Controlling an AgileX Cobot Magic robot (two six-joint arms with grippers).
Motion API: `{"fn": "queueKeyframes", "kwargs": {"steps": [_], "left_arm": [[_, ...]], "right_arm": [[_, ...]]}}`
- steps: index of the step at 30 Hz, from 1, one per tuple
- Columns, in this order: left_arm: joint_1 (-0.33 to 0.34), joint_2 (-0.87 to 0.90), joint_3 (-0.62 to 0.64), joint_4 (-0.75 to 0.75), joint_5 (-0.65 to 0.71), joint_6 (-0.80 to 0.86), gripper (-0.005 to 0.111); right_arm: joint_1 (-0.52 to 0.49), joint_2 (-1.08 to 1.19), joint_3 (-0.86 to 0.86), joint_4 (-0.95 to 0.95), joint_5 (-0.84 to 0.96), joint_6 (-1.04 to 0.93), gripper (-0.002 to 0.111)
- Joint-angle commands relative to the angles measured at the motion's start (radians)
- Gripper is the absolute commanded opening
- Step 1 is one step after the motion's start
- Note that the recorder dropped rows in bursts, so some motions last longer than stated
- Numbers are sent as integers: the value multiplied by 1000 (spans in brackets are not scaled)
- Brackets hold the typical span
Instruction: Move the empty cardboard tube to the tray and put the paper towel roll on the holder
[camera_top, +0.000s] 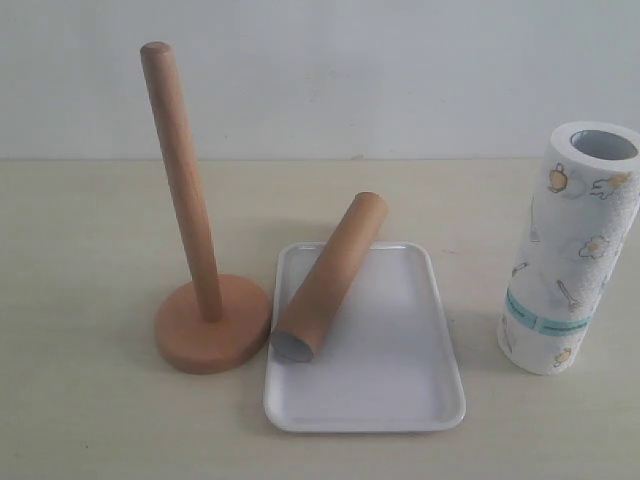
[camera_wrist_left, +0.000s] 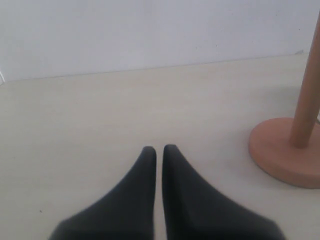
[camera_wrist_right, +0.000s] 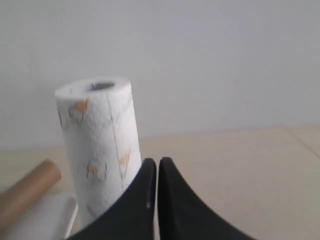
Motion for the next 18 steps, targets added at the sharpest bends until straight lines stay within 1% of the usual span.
{"fn": "queueKeyframes", "kwargs": {"steps": [1, 3, 7, 8, 18], "left_arm": [[2, -3, 3, -7, 2, 5, 4], [2, -3, 3, -7, 2, 5, 4], [2, -3, 3, -4, 4, 5, 4], [2, -3, 3, -4, 4, 5, 4], [2, -3, 3, -4, 4, 5, 4]], "right_arm": [[3, -4, 0, -4, -261, -15, 1], [3, -4, 0, -4, -262, -39, 1], [3, 5, -25, -4, -94, -128, 1], [3, 23, -35, -4, -74, -129, 1], [0, 249, -52, -4, -79, -129, 1]]}}
